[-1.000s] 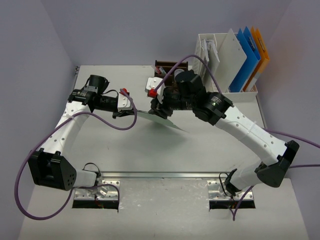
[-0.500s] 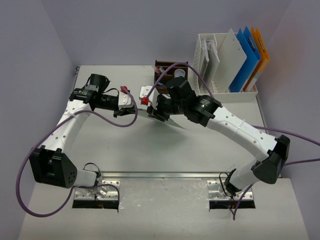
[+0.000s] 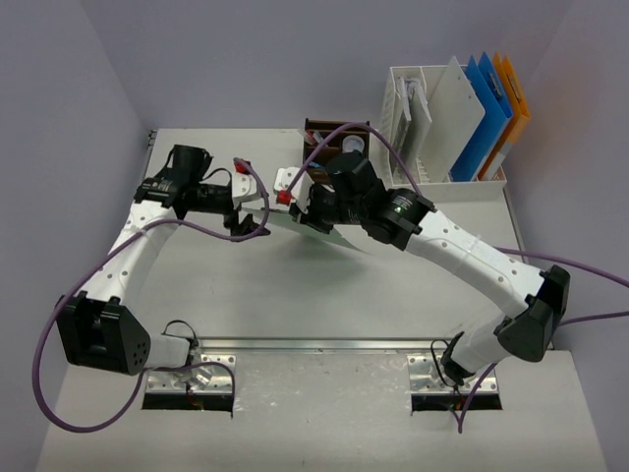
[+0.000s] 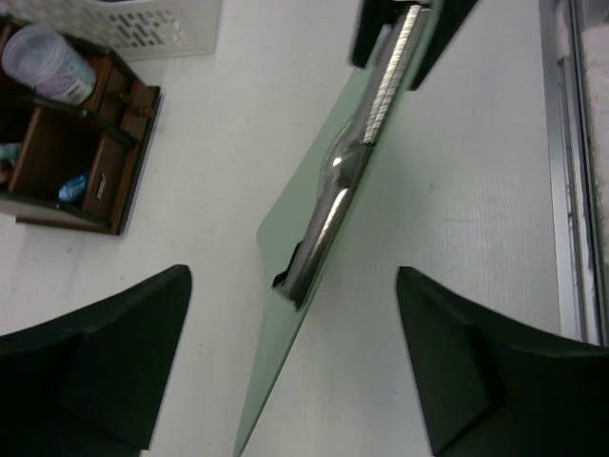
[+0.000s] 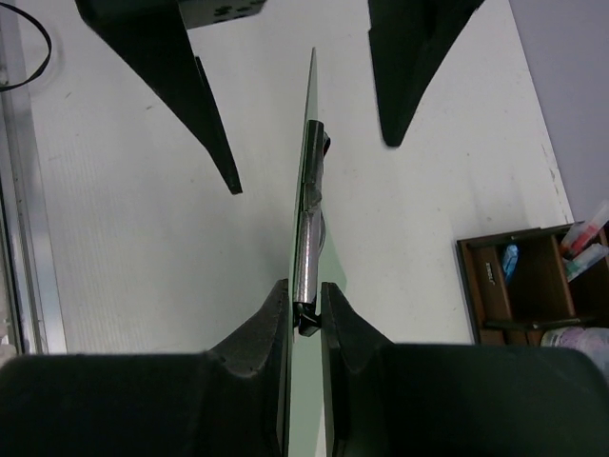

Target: Organize the desk

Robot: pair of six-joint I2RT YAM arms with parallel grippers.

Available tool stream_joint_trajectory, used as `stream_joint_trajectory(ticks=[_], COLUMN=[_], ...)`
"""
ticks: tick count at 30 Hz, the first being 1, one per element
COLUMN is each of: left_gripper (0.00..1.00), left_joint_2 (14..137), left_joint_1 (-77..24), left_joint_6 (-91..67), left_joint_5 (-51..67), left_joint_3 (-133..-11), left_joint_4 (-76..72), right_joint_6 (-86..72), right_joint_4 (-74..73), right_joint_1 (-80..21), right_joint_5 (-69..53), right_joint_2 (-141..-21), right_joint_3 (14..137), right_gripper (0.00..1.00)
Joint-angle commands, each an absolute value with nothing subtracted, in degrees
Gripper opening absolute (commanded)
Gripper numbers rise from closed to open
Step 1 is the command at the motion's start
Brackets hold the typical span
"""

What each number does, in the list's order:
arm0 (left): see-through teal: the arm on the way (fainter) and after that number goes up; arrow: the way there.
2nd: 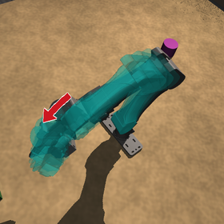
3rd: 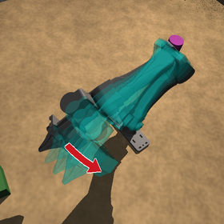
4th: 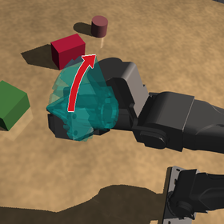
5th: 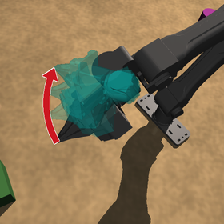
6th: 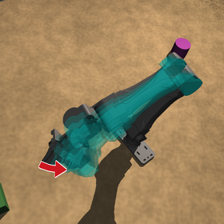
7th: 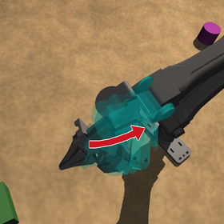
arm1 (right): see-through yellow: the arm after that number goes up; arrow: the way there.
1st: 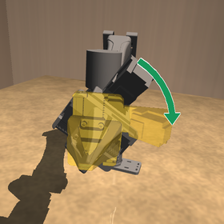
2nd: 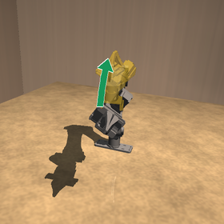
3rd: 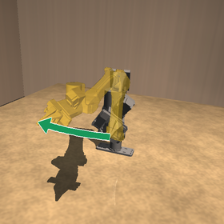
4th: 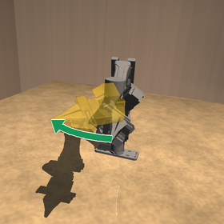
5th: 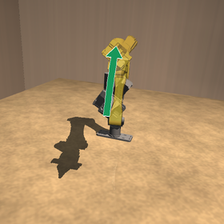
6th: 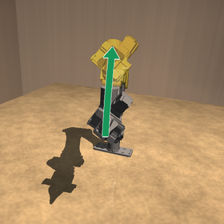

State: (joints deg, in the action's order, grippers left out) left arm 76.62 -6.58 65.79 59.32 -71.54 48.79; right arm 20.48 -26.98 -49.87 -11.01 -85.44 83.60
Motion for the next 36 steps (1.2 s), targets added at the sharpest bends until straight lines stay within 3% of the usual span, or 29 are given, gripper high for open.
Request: stream_joint_trajectory(ticks=[1,4,7,11,20,31,36], left_gripper=[0.99,1.0,1.0,1.0,1.0,1.0,1.0], left_joint_2=[68.9,66.3,66.3,68.1,64.2,64.3,64.2], left_joint_1=[-1.3,5.4,7.0,7.1,7.0,7.1,7.0], left_joint_6=[36.9,14.9,2.6,2.5,-1.4,-2.3,-2.2], left_joint_5=[59.5,55.9,42.6,39.9,40.6,45.5,45.4], left_joint_3=[-68.0,-67.6,-71.2,-77.7,-73.2,-71.9,-70.5], left_joint_4=[23.6,10.9,10.6,19.6,17.1,16.6,15.0], right_joint_6=[16.0,12.8,8.5,3.6,13.9,6.7,2.6], right_joint_4=[-26.0,-25.2,-23.1,-18.3,1.6,-8.7,-11.5], right_joint_1=[-49.0,-47.5,-44.6,-40.0,-32.5,-10.4,-3.1], right_joint_5=[-7.3,-3.9,-0.9,2.4,15.4,3.1,-1.9], right_joint_2=[-77.4,-72.8,-69.3,-66.0,-69.5,-85.9,-89.9], right_joint_3=[82.7,81.4,80.8,82.2,89.3,115.9,117.9], right_gripper=[0.0,0.0,0.0,0.0,0.0,0.0,0.0])
